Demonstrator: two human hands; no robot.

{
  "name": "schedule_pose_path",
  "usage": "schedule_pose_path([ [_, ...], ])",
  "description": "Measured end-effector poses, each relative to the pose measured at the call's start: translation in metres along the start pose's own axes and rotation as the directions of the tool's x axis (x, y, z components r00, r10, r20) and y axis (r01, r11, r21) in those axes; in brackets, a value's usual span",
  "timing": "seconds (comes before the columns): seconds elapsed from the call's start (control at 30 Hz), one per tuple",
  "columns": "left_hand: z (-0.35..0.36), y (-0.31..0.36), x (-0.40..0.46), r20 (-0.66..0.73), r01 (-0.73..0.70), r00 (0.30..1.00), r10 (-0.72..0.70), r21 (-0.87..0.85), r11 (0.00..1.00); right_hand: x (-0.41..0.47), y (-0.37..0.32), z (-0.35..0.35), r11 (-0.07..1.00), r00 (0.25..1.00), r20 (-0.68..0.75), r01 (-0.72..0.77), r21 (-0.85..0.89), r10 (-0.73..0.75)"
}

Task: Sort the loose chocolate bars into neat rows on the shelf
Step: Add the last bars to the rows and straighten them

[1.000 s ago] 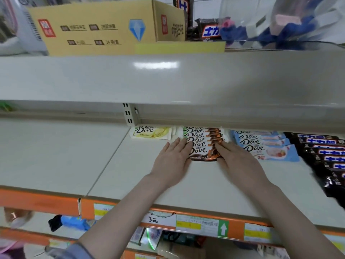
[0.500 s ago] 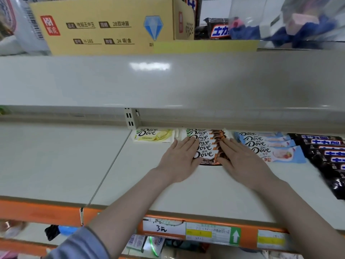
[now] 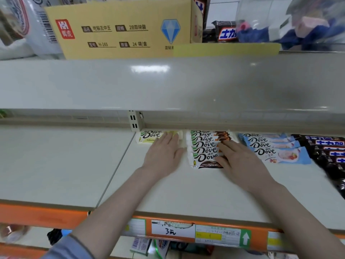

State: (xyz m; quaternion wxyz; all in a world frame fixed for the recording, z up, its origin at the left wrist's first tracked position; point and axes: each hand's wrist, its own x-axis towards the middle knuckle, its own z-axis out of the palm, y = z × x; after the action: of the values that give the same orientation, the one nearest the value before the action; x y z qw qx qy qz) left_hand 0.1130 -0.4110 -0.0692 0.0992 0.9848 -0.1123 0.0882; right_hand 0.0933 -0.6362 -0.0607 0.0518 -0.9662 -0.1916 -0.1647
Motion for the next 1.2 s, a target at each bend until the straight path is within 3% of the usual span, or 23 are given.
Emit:
schedule_pose_path([
  [0.23,0.001,-0.033,0.016,0.133,0.080,0.987,-0.093,0.105,0.991,0.007,-0.010,0.011,0.999,0.998,0.057,-0.037,-0.031,0.039],
  [1.2,0.011,-0.028,0.016,0.074,0.043,0.996,-0.049,0.076,0.996,0.006,-0.015,0.013,0.996,0.995,0.054,-0.086,-0.037,0.088],
])
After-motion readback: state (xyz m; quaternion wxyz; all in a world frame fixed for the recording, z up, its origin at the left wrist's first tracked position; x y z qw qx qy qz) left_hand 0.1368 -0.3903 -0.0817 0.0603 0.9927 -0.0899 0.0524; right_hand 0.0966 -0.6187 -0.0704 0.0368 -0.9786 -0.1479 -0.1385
